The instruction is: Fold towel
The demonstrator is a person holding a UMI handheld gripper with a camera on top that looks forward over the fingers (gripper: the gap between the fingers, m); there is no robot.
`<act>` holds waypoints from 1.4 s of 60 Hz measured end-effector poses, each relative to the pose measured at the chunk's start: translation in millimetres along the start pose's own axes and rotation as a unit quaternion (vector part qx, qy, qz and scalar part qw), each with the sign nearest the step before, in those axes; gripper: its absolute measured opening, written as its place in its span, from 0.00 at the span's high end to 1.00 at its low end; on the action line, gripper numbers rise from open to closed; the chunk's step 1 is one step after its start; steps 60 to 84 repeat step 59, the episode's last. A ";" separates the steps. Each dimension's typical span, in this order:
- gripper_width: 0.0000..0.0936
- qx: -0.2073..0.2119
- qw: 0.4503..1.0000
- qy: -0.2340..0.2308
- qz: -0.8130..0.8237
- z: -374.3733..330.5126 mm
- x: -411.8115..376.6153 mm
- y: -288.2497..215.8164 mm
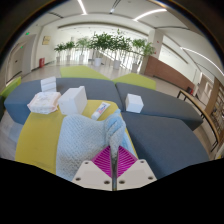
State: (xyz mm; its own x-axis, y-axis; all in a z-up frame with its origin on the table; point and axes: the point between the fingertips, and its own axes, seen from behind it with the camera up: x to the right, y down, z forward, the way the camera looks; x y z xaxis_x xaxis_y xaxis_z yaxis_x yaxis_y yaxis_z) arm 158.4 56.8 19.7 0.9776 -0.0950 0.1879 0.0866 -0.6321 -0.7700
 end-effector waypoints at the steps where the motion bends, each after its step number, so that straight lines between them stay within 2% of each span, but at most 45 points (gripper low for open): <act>1: 0.96 -0.001 1.000 -0.002 -0.001 3.3 -1.1 3.2; 4: 0.94 0.006 1.000 -0.013 -0.003 0.8 1.7 1.9; 6: 0.85 0.004 1.000 -0.017 -0.003 -3.2 1.9 0.8; 9: 0.61 -0.003 1.000 -0.016 -0.010 -11.5 5.2 -0.2; 13: 0.06 -0.001 1.000 0.003 -0.023 -27.0 22.2 -6.8; 17: 0.13 0.017 0.999 -0.008 -0.040 -55.1 25.6 -22.7; 22: 0.10 0.036 0.998 -0.024 -0.041 -102.7 23.8 -30.8; 28: 0.09 0.056 0.996 -0.064 -0.036 -163.1 -2.7 -31.9; 38: 0.10 0.058 0.990 -0.126 -0.032 -235.6 -53.0 -15.9; 44: 0.10 0.079 0.985 -0.147 -0.051 -262.1 -75.0 -14.8; 53: 0.10 0.096 0.983 -0.146 -0.055 -269.6 -73.6 -12.3; 56: 0.10 0.091 0.985 -0.143 -0.041 -268.0 -69.8 -9.2; 59: 0.11 0.084 0.983 -0.163 -0.018 -265.5 -73.4 -5.2; 84: 0.11 0.084 0.983 -0.163 -0.018 -265.5 -73.4 -5.2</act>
